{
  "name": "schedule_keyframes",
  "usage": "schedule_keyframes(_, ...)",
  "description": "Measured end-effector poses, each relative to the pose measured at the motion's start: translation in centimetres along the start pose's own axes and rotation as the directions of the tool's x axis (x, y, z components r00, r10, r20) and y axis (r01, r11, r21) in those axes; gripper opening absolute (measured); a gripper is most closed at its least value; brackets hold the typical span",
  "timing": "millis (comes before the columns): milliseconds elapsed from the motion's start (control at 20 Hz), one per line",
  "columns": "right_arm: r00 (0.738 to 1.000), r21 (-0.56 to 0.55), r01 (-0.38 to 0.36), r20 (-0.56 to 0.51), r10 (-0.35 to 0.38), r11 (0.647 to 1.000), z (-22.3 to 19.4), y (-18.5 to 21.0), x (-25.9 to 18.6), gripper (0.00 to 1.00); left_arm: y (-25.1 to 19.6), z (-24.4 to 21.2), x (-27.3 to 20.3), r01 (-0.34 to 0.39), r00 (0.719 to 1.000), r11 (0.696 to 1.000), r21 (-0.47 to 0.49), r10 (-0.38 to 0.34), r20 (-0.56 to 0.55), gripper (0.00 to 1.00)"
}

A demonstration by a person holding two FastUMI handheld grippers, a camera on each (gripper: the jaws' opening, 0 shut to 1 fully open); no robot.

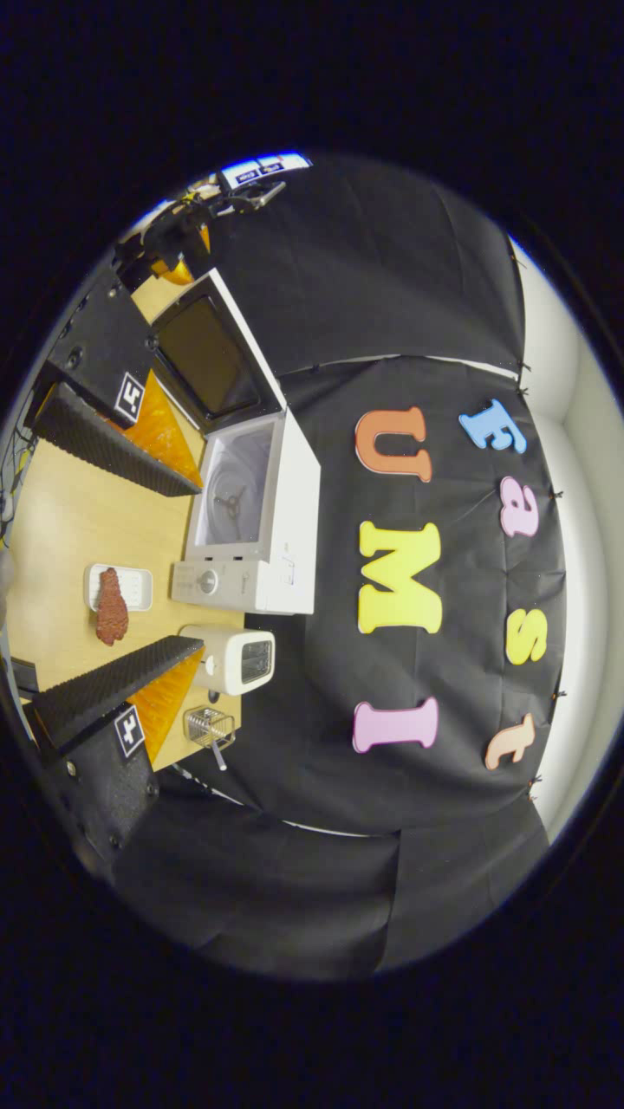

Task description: Open the microwave oven with the left hand, put the food in, and close the microwave oven.

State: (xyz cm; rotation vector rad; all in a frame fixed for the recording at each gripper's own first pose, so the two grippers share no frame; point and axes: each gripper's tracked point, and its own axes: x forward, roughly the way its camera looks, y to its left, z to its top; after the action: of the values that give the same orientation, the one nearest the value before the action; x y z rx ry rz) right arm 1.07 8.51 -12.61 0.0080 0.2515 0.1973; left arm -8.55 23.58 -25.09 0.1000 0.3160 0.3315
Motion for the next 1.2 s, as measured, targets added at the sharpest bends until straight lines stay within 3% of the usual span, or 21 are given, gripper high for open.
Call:
schedule_keyframes(350, 0.984, 0.169, 0.017, -0.176, 0.013, 0.985, -11.0, -6.5, 4.2, 1.00, -4.3, 5.5, -5.0, 0.062, 0.997, 0.996, -0.062, -0.060, 0.044, 0.95)
schedule_keyframes(400, 0.978, 0.192, 0.013, -0.205, 0.027, 0.981, -12.6, -7.0, 5.1, 0.90, -5.6, 6.9, -5.6, 0.080, 0.995, 0.995, -0.067, -0.076, 0.059, 0.95)
schedule_keyframes(450, 0.973, 0.211, 0.003, -0.226, 0.046, 0.977, -13.9, -7.5, 6.1, 1.00, -7.0, 8.3, -6.0, 0.099, 0.993, 0.993, -0.070, -0.094, 0.075, 0.95)
schedule_keyframes(550, 0.958, 0.238, -0.023, -0.272, 0.090, 0.971, -16.5, -8.5, 8.2, 1.00, -9.4, 11.1, -6.8, 0.130, 0.987, 0.988, -0.079, -0.121, 0.103, 0.95)
schedule_keyframes(600, 0.949, 0.246, -0.043, -0.294, 0.117, 0.968, -17.7, -8.7, 9.0, 0.88, -10.9, 12.5, -7.0, 0.148, 0.984, 0.985, -0.084, -0.138, 0.114, 0.95)
schedule_keyframes(700, 0.938, 0.271, -0.079, -0.305, 0.164, 0.959, -18.8, -9.1, 11.0, 0.87, -13.4, 14.9, -7.3, 0.160, 0.980, 0.984, -0.075, -0.149, 0.135, 0.95)
schedule_keyframes(750, 0.928, 0.285, -0.102, -0.318, 0.194, 0.953, -19.4, -9.0, 12.0, 0.99, -14.6, 16.1, -7.3, 0.167, 0.977, 0.983, -0.074, -0.155, 0.148, 0.95)
schedule_keyframes(900, 0.882, 0.378, -0.174, -0.350, 0.315, 0.909, -21.2, -8.0, 14.4, 0.95, -17.7, 18.6, -7.2, 0.162, 0.976, 0.984, -0.075, -0.148, 0.160, 0.95)
schedule_keyframes(950, 0.862, 0.419, -0.185, -0.365, 0.352, 0.889, -21.7, -7.8, 15.0, 0.79, -18.6, 19.1, -7.3, 0.154, 0.977, 0.985, -0.076, -0.141, 0.158, 0.95)
schedule_keyframes(1000, 0.842, 0.462, -0.202, -0.369, 0.394, 0.864, -21.9, -7.3, 15.4, 0.81, -19.3, 19.3, -7.3, 0.144, 0.980, 0.987, -0.075, -0.132, 0.151, 0.95)
schedule_keyframes(1050, 0.826, 0.489, -0.201, -0.381, 0.415, 0.849, -22.3, -7.2, 15.7, 0.77, -20.0, 19.6, -7.4, 0.133, 0.982, 0.988, -0.073, -0.121, 0.146, 0.95)
schedule_keyframes(1100, 0.817, 0.503, -0.200, -0.388, 0.426, 0.841, -22.6, -7.3, 16.1, 0.49, -20.6, 19.6, -7.5, 0.123, 0.984, 0.990, -0.072, -0.113, 0.137, 0.95)
schedule_keyframes(1150, 0.808, 0.521, -0.218, -0.378, 0.452, 0.825, -22.3, -7.1, 16.2, 0.41, -21.1, 19.8, -7.6, 0.116, 0.986, 0.991, -0.070, -0.107, 0.129, 0.95)
schedule_keyframes(1200, 0.800, 0.531, -0.229, -0.376, 0.468, 0.816, -22.0, -7.0, 16.0, 0.24, -21.6, 20.1, -8.0, 0.109, 0.987, 0.992, -0.065, -0.100, 0.130, 0.95)
